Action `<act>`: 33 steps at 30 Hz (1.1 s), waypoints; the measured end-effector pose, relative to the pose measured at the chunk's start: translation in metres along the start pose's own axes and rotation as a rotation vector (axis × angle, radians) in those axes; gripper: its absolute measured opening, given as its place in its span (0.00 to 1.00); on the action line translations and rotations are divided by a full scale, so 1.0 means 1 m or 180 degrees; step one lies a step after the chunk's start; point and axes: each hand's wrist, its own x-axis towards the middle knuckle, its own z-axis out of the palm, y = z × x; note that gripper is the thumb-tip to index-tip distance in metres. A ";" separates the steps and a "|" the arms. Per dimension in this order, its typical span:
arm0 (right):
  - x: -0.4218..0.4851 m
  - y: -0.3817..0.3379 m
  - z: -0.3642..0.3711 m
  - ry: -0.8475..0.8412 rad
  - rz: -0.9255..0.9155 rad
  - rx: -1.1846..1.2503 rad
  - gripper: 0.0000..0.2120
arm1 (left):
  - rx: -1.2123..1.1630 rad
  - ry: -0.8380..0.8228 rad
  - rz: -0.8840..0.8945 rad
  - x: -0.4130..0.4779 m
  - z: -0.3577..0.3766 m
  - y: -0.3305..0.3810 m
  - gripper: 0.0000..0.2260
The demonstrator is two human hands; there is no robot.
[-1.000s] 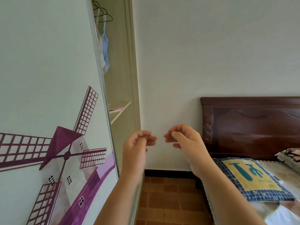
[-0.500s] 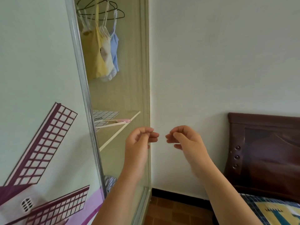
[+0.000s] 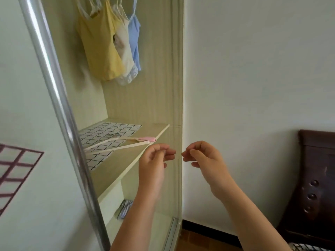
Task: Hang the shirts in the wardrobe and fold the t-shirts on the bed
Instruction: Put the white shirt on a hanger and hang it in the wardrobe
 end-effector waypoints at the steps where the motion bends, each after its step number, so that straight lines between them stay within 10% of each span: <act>1: 0.016 0.004 0.005 -0.0003 -0.0015 -0.0003 0.10 | -0.0002 0.0023 0.0043 0.015 0.000 -0.005 0.10; 33: 0.242 0.123 0.161 -0.1512 -0.0619 -0.0965 0.06 | 0.0730 0.1826 -0.0111 0.206 -0.075 -0.098 0.13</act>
